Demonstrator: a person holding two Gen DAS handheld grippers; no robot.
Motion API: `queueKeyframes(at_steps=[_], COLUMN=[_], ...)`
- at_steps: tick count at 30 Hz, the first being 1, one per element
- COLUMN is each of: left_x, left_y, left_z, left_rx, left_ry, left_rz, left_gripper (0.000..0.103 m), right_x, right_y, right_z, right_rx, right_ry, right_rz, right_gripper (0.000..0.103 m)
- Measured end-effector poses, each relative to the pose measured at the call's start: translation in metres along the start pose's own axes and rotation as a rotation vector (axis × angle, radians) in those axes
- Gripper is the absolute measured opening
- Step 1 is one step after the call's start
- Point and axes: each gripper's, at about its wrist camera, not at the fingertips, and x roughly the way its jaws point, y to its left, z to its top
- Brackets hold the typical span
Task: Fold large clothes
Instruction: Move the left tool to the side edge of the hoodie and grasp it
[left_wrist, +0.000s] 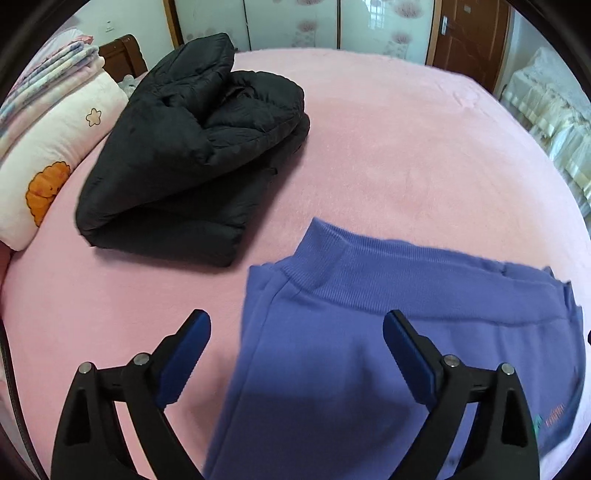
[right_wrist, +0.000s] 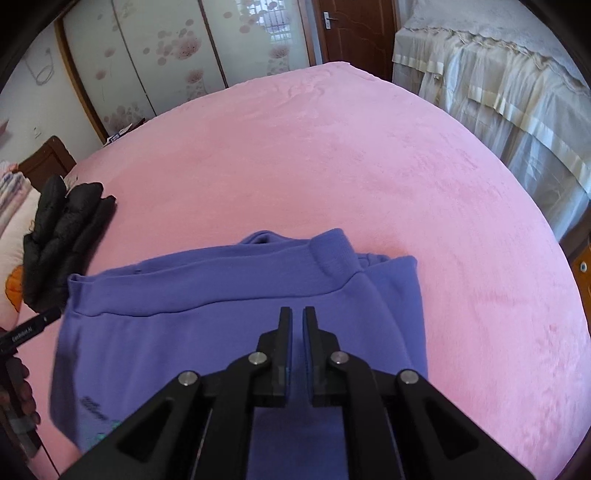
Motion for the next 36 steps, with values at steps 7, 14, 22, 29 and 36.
queueKeyframes(at_steps=[7, 14, 22, 29, 36], left_x=[-0.050, -0.093, -0.064, -0.010, 0.023], left_y=[0.028, 0.057, 0.081, 0.085, 0.080], left_z=[0.002, -0.018, -0.094, -0.164, -0.187], left_rx=[-0.038, -0.131, -0.271, -0.450, -0.519], left_ry=[0.041, 0.007, 0.086, 0.214, 0.163], left_rz=[-0.063, -0.161, -0.307, -0.453, -0.527], left_gripper=[0.094, 0.094, 0.094, 0.094, 0.094], right_x=[-0.050, -0.092, -0.075, -0.042, -0.019], right_y=[0.041, 0.091, 0.138, 0.151, 0.152], right_z=[-0.007, -0.017, -0.054, -0.079, -0.093], right_rx=[-0.001, -0.143, -0.326, -0.365, -0.375], right_ry=[-0.031, -0.132, -0.156, -0.159, -0.162], right_rz=[-0.009, 0.049, 0.040, 0.059, 0.094], right_gripper=[0.030, 0.030, 0.006, 0.001, 0.001])
